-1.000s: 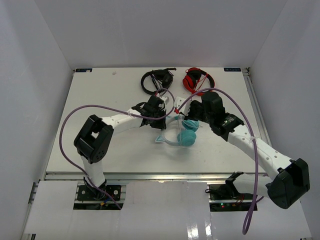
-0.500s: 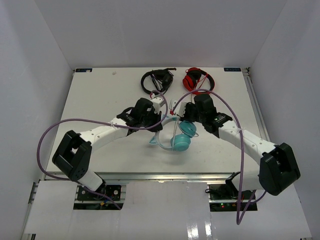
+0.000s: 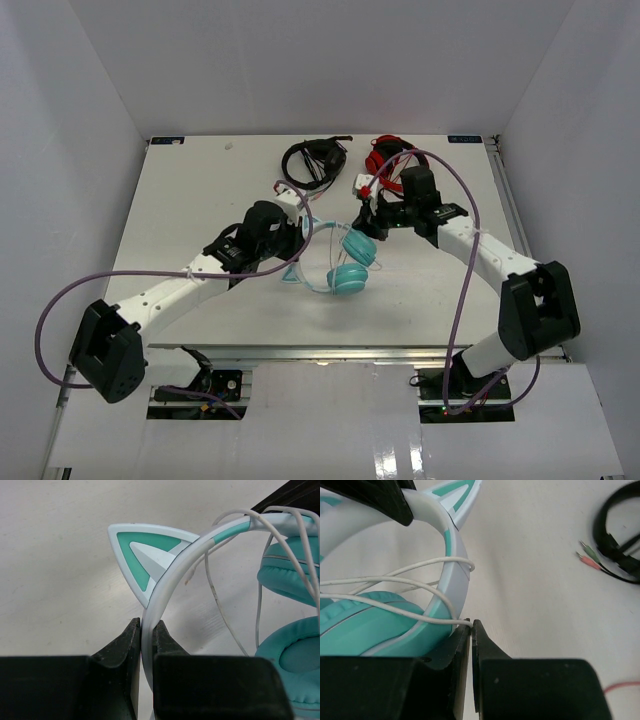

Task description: Wrap the headphones

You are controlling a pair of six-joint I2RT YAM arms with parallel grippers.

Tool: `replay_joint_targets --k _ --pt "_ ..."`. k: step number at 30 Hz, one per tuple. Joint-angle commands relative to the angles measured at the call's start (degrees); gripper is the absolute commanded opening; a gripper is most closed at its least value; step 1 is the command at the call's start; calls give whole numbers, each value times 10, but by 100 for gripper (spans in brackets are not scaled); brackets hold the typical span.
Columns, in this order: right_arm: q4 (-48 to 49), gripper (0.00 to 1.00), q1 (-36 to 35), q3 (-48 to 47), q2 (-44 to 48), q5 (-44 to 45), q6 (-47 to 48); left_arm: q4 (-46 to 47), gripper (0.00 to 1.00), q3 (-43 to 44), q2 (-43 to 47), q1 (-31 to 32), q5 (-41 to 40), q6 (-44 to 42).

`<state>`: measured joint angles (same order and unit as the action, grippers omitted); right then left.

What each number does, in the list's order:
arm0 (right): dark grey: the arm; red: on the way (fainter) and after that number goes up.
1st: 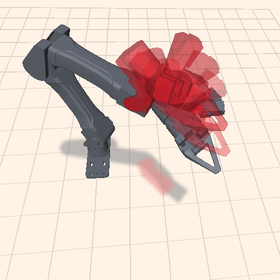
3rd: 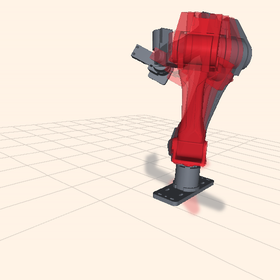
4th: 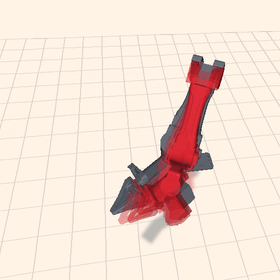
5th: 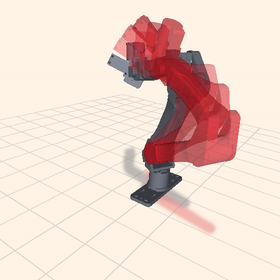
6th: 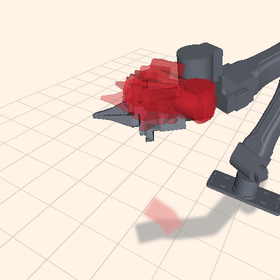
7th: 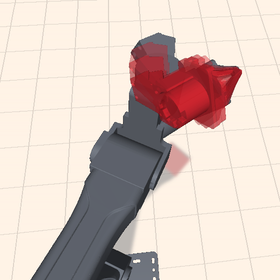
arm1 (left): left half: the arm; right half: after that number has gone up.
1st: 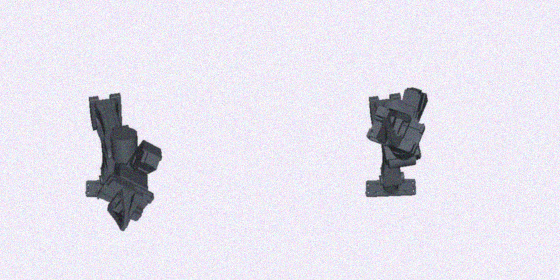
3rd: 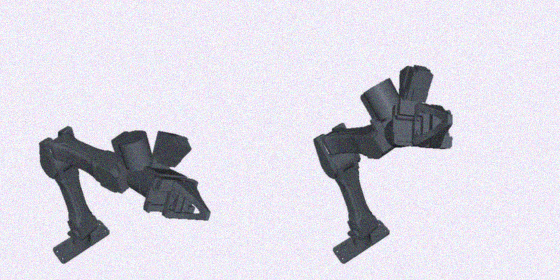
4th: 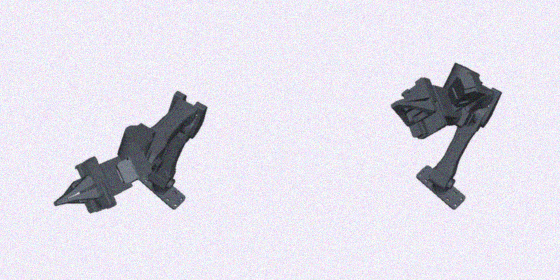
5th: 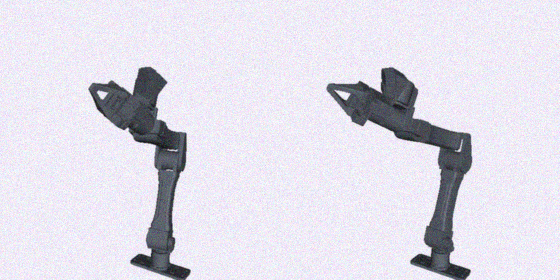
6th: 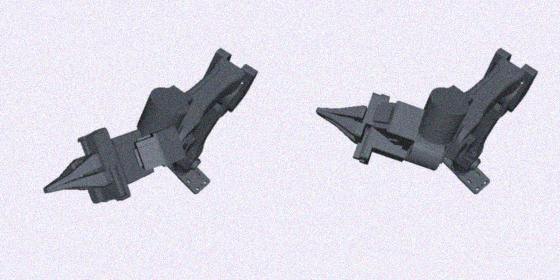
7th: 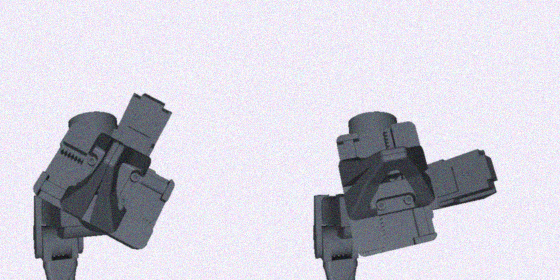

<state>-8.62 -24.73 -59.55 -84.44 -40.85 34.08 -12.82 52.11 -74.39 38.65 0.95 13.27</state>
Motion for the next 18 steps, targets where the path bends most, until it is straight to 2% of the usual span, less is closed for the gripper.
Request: replay_joint_targets --k 1,6,10,14,18 --pt "31 8 -1 -64 -92 -164 -131 65 0 -11 78 -24 -1 11" --pt "202 9 -18 -105 -200 -229 -295 84 0 -42 98 -81 -39 47" --pt "317 10 -33 -135 -296 -246 -441 98 0 -70 68 -124 -58 63" --pt "405 10 -44 -175 -390 -238 -518 149 0 -102 26 -153 -58 71" --pt "425 13 -46 -211 -455 -217 -553 201 0 -119 -28 -175 -53 72"
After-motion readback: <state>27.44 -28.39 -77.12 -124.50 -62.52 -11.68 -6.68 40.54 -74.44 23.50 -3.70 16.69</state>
